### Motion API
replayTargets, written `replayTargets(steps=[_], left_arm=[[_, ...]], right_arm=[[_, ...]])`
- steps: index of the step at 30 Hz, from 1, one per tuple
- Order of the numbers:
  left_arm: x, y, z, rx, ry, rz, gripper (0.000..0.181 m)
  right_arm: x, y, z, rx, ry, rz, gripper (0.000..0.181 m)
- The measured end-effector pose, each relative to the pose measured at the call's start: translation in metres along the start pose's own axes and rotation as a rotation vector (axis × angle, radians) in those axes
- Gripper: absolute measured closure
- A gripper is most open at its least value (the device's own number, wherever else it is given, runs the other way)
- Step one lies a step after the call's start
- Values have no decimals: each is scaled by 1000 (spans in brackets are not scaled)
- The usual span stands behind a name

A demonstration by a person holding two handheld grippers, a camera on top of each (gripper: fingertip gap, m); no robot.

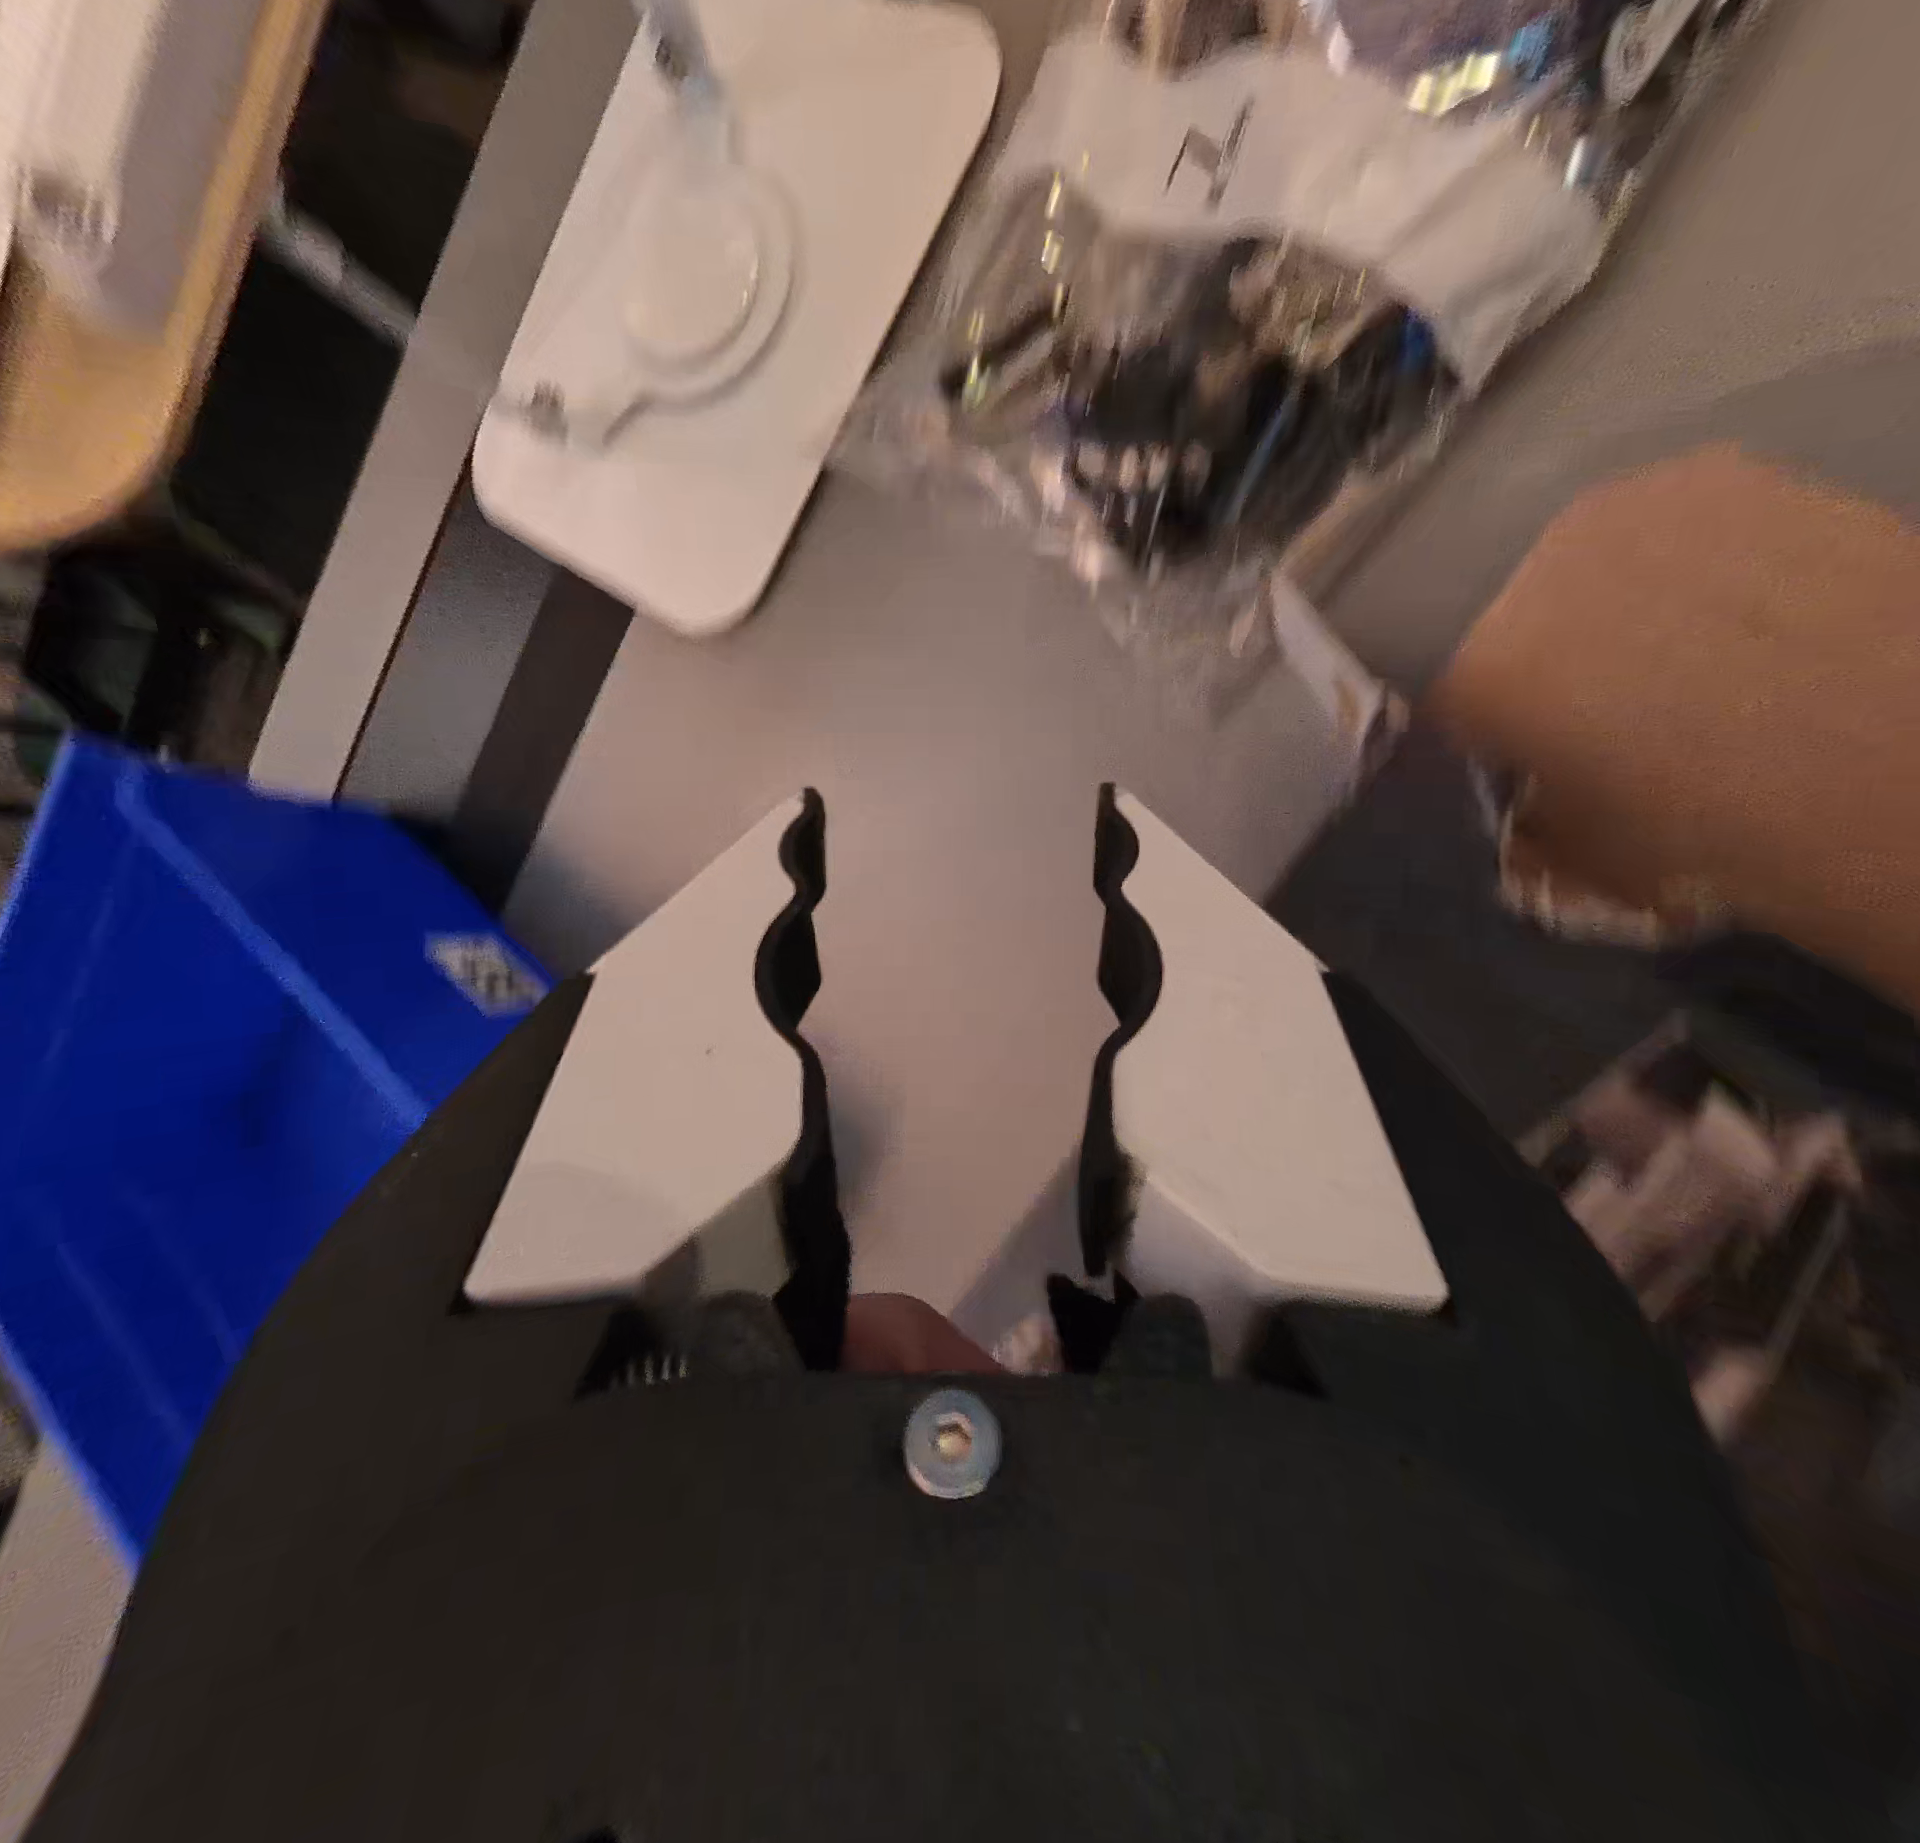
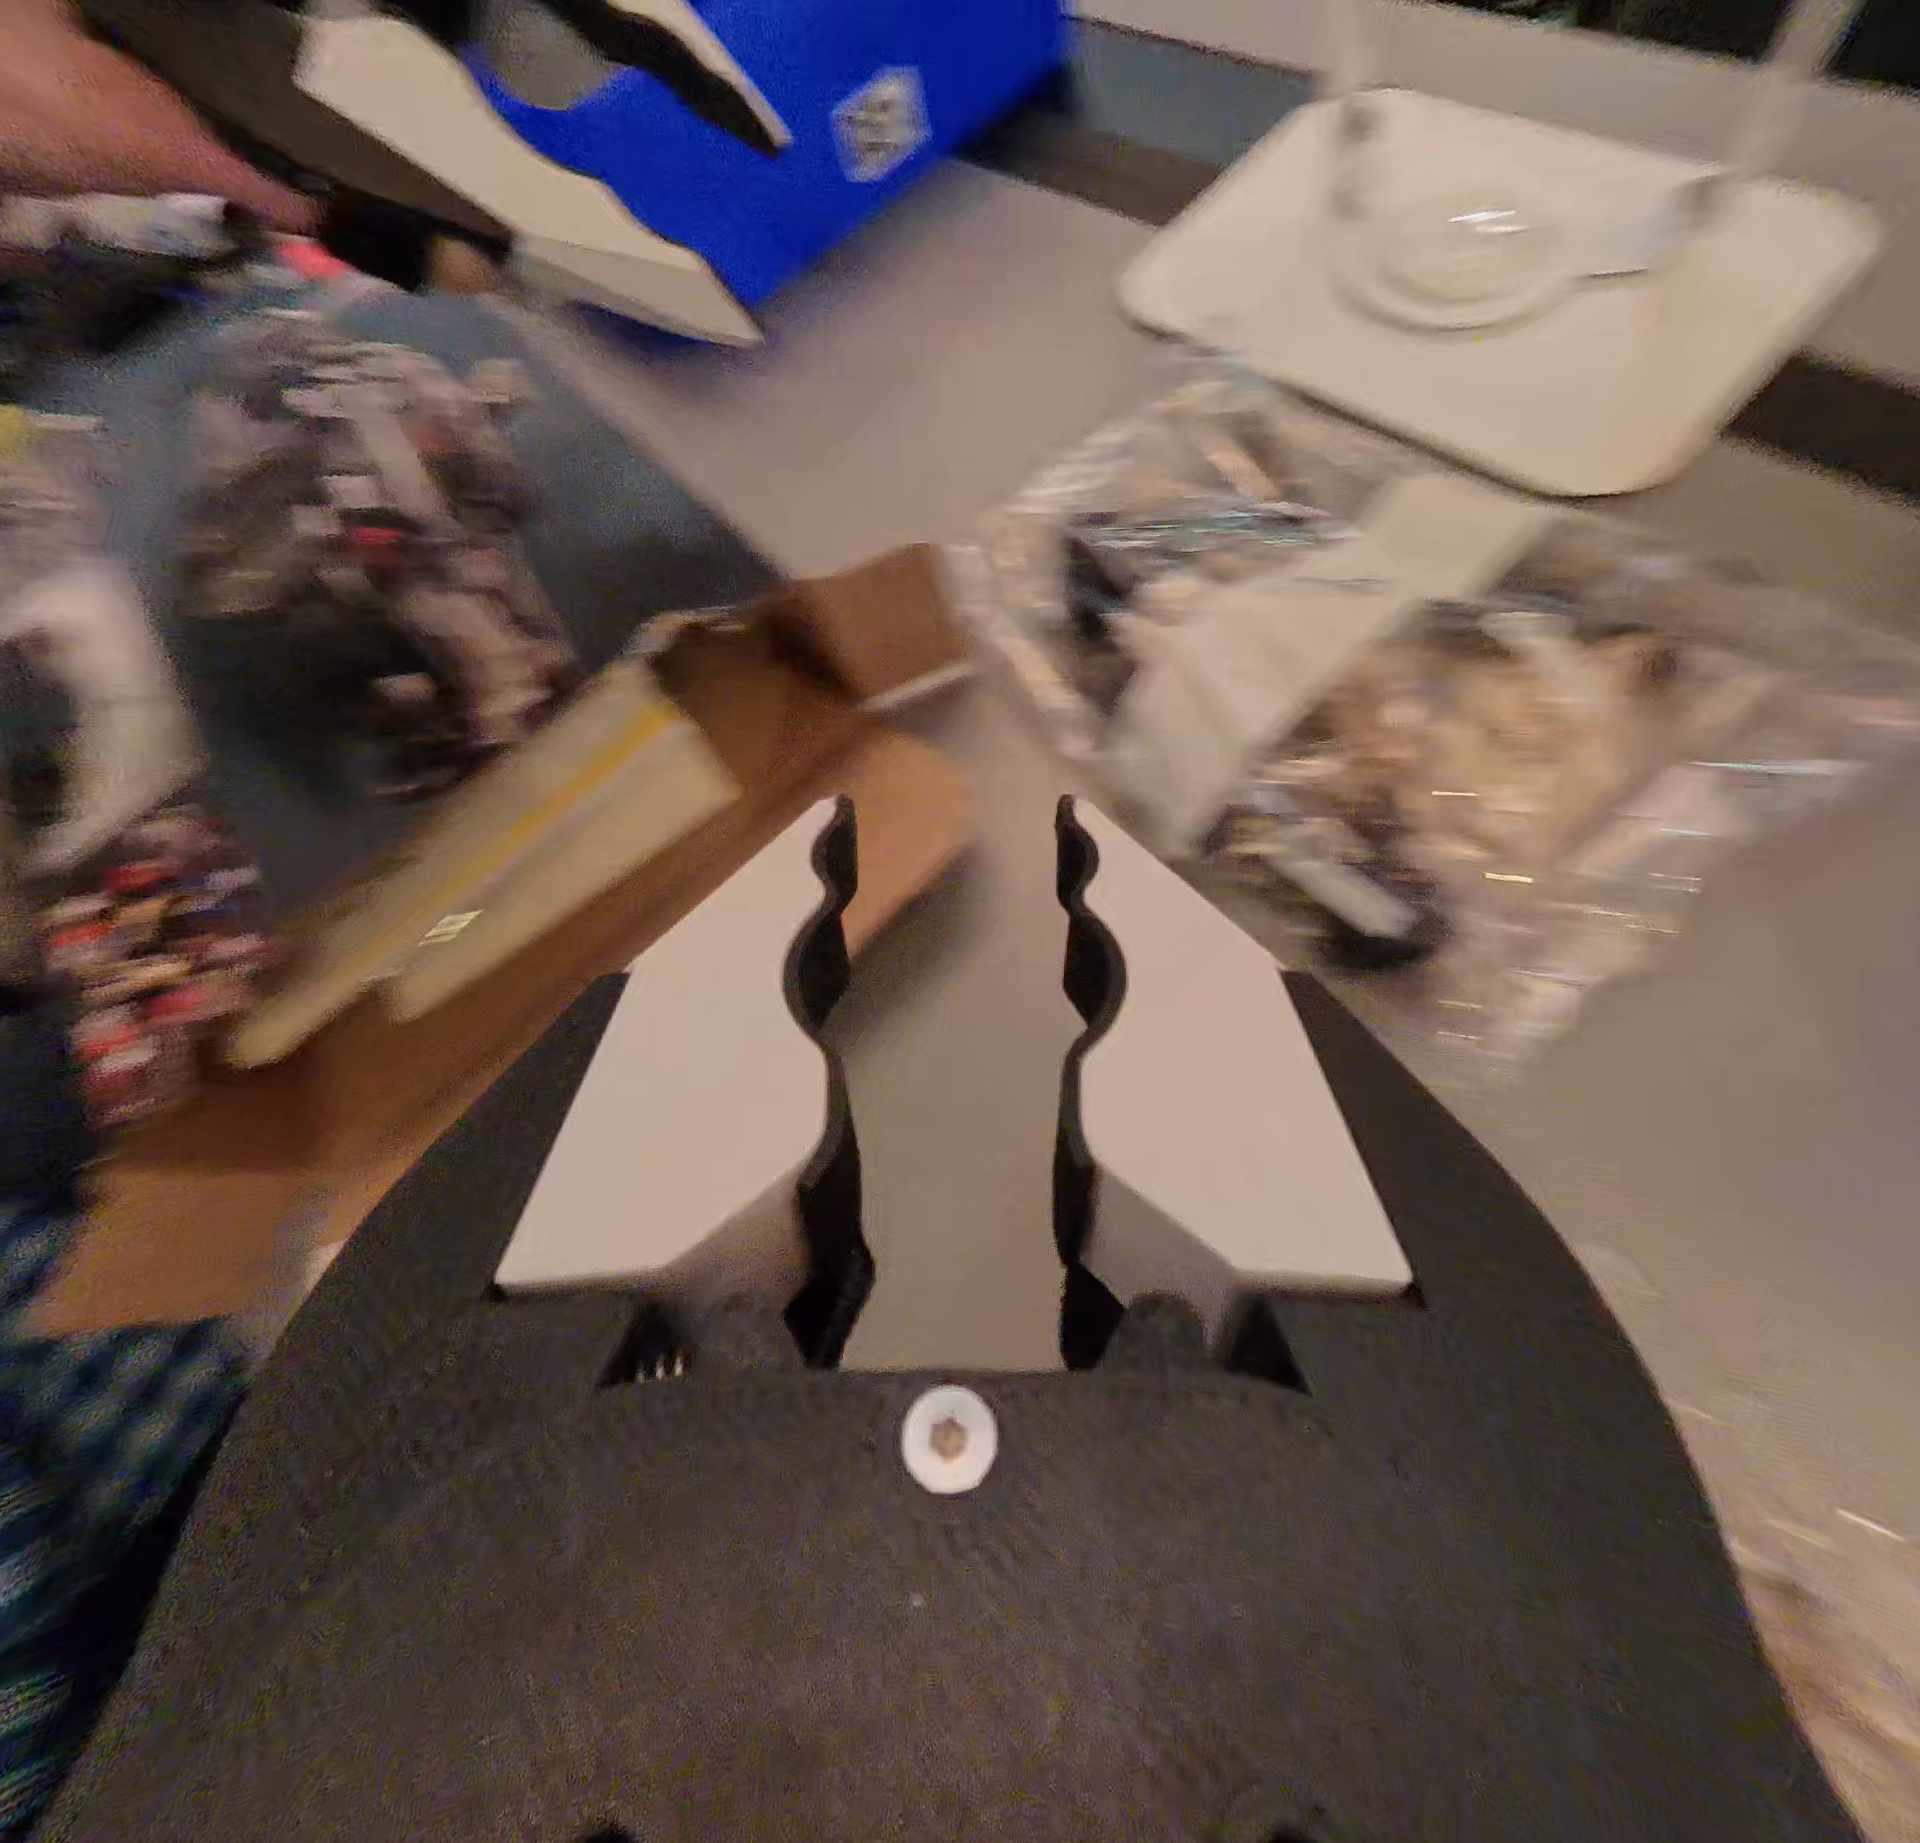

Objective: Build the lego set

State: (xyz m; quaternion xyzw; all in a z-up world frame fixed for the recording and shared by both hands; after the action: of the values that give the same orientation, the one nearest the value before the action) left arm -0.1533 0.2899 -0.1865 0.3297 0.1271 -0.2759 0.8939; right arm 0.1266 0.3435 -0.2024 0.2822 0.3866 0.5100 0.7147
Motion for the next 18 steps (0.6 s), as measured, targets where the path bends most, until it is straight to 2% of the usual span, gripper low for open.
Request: replayTargets(steps=[3,5,10,12,15,18], left_arm=[[-3,-59,38,-77,66,87,126],[-4,-100,61,-118,112,174,123],[-2,-201,98,-272,222,392,119],[-2,-227,108,-213,232,537,126],[-6,-256,119,-174,251,695,125],[-6,-270,127,-166,223,772,125]], right_arm=[[-48,-15,-20,-13,185,-19,139],[-71,-22,-38,-29,251,-33,144],[-94,-39,-91,-114,311,-28,146],[-95,-45,-106,-145,328,-11,146],[-92,-58,-122,-242,288,59,147],[-88,-58,-125,-193,360,-8,144]])
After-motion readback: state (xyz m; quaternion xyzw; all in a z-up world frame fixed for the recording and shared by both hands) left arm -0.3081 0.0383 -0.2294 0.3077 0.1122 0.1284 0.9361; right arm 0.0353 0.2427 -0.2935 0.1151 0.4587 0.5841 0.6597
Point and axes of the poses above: each gripper's, where its closed fingertips meet, z back along the fingers, y out of its top, x = y × z across the jaws, the point moved 10 cm from there along z, back along the fingers, and after that the axes turned 5 degrees about y, right-handed, at the moved point
